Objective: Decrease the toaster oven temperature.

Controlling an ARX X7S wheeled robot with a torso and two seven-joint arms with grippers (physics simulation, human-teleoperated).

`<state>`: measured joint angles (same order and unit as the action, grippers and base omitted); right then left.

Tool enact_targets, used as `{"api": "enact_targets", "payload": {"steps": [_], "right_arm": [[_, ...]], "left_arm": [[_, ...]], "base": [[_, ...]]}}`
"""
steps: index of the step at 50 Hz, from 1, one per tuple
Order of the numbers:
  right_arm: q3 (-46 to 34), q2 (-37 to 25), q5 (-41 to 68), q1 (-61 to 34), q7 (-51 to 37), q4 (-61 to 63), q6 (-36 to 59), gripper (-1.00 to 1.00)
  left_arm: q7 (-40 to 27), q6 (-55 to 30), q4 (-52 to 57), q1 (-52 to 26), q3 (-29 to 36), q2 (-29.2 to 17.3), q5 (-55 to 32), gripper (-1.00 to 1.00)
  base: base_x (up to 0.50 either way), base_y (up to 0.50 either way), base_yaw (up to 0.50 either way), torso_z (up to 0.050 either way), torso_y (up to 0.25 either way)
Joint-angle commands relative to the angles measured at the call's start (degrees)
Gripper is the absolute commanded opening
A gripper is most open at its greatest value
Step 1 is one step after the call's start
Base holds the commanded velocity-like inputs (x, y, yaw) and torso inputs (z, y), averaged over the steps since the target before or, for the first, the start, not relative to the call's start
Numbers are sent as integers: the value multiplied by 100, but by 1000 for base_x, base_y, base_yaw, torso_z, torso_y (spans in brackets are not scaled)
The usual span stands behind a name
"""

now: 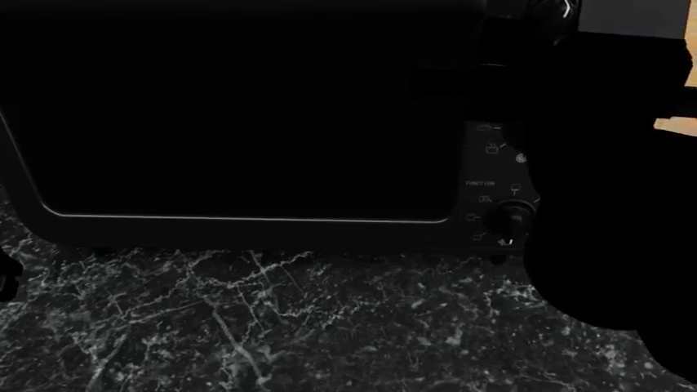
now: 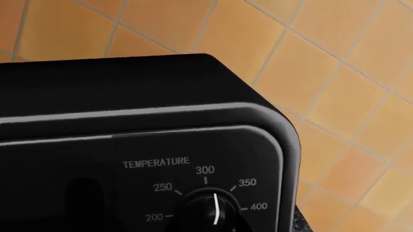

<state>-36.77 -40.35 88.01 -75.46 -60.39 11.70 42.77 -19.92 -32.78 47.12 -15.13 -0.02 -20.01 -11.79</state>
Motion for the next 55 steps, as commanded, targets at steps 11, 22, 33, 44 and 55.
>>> {"api": "enact_targets", "payload": {"steps": [11,22,33,44,55], "right_arm": [[-677,-1,-304,-301,950,-443,456,-100],[-1027,-94,-547,-547,1108,-217,927,-100],[-1373,-114,-801,-797,1343,-85,1348,-100],[-1675,-136,-989,-1001,1497,39,1726,-100],[-1994,-190,-1247,-1167,1709,229,2034,-100]], "left_arm": [[-50,14,-34,-18,63,-12,-11,100],[-80,-13,13,-17,58,-29,-37,100],[-105,-3,-14,-35,82,-36,-42,100],[-128,-25,-15,-74,106,-49,-57,100],[-149,-39,22,-76,111,-76,-73,100]], "base": [[13,2,10,0,0],[13,2,9,0,0],[12,2,9,0,0],[11,2,8,0,0],[7,1,6,0,0]]}}
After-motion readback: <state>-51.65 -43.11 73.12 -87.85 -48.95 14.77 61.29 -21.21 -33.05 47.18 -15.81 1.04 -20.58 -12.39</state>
